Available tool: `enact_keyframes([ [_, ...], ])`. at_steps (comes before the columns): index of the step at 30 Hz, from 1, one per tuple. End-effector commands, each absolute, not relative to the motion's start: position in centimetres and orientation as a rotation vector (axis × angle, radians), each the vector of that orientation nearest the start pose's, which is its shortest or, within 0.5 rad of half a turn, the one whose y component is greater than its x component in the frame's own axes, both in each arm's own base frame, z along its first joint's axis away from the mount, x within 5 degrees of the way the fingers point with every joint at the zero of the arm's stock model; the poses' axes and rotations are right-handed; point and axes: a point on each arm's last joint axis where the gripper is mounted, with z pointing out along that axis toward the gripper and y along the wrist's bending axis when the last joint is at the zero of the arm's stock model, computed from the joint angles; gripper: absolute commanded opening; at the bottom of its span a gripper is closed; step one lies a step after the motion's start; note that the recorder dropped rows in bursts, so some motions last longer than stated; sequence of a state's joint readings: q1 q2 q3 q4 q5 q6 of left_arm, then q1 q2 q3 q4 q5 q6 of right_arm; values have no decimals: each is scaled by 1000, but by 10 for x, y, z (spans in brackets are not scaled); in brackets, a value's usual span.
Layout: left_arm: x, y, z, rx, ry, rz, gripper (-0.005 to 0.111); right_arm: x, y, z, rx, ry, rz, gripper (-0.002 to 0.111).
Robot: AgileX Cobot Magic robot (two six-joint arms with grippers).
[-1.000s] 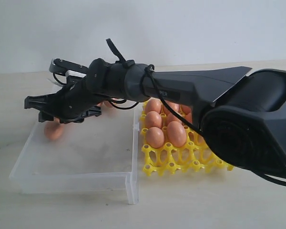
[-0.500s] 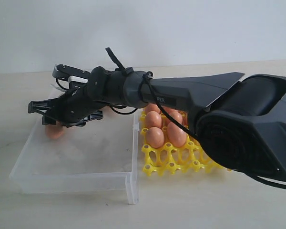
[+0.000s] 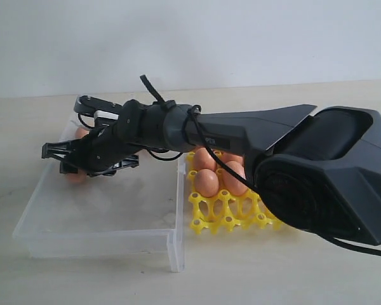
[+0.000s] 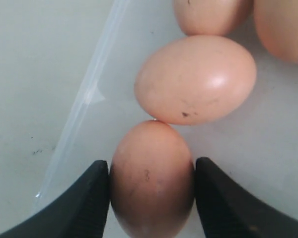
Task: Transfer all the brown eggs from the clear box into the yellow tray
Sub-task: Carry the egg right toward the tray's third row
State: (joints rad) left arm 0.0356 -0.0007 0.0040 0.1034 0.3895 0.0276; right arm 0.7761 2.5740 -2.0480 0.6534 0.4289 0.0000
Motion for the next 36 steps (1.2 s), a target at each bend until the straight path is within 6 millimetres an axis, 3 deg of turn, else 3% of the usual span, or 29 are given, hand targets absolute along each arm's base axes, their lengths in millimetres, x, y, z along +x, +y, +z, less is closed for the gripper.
enact_keyframes([
  [1, 52, 5, 179, 55, 1863, 136, 0, 381, 401, 124, -467, 2462, 845, 0],
  [4, 52, 5, 179, 55, 1863, 136, 0, 374, 385, 160, -437, 2335, 818, 0],
  [6, 52, 5, 179, 55, 1863, 136, 0, 364, 374, 170, -456, 2302, 786, 0],
  [13, 52, 5, 179, 55, 1863, 136, 0, 323, 320, 189, -465, 2144, 630, 0],
  [20, 52, 5, 179, 55, 1863, 136, 0, 271, 239, 202, -320, 2020, 498, 0],
  [26, 52, 5, 179, 55, 1863, 136, 0, 236, 194, 209, -355, 1980, 393, 0],
  [31, 52, 5, 179, 55, 1863, 136, 0, 236, 157, 202, -286, 2042, 254, 0],
  [36, 52, 5, 179, 55, 1863, 136, 0, 242, 140, 195, -256, 2138, 240, 0],
])
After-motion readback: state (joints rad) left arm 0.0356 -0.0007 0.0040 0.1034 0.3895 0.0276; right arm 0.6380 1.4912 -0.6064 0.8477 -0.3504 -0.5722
